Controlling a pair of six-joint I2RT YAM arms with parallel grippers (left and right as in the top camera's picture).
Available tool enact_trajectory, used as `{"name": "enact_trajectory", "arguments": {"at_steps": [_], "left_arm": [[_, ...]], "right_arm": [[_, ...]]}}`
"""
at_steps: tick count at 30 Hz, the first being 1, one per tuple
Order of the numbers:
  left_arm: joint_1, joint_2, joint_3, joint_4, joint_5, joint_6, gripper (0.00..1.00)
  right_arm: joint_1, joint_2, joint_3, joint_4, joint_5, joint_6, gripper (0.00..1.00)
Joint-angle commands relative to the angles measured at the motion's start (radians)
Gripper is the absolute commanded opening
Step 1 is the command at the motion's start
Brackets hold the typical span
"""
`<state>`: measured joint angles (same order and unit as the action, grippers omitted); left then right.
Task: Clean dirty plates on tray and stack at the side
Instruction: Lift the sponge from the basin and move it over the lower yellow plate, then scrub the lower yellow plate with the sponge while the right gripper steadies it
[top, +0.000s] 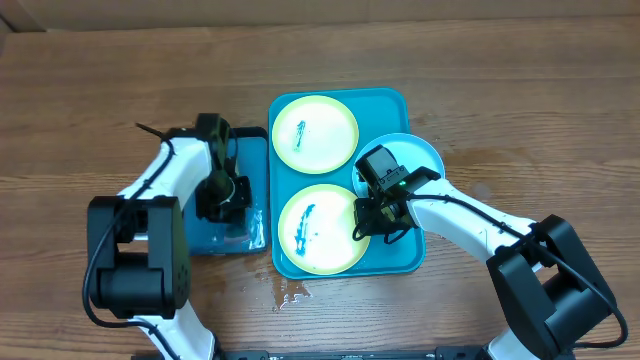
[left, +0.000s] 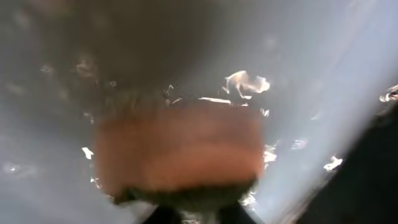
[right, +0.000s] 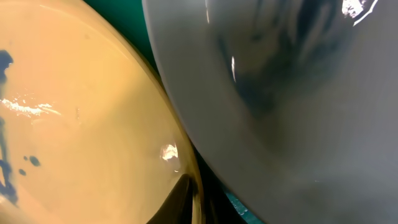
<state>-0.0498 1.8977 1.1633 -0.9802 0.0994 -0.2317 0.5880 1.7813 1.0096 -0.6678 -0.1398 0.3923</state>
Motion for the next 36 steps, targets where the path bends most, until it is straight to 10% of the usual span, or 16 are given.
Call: {"name": "enact_trajectory", "arguments": {"at_steps": [1, 16, 36], "left_arm": [[-0.028, -0.009, -0.059, 0.055, 0.026, -0.001, 0.04], [-0.061, -0.060, 0.275, -0.250, 0.018, -0.016, 0.04], [-0.477, 0.097, 0.192, 0.034, 0.046, -0.291, 0.04]], "right_arm": [[-0.008, 0.013, -0.006, -0.015, 0.072, 0.001, 0.09], [-0.008, 0.013, -0.006, -0.042, 0.108, 0.051, 0.09], [-0.008, 0.013, -0.006, -0.047, 0.110, 0.050, 0.09]]}}
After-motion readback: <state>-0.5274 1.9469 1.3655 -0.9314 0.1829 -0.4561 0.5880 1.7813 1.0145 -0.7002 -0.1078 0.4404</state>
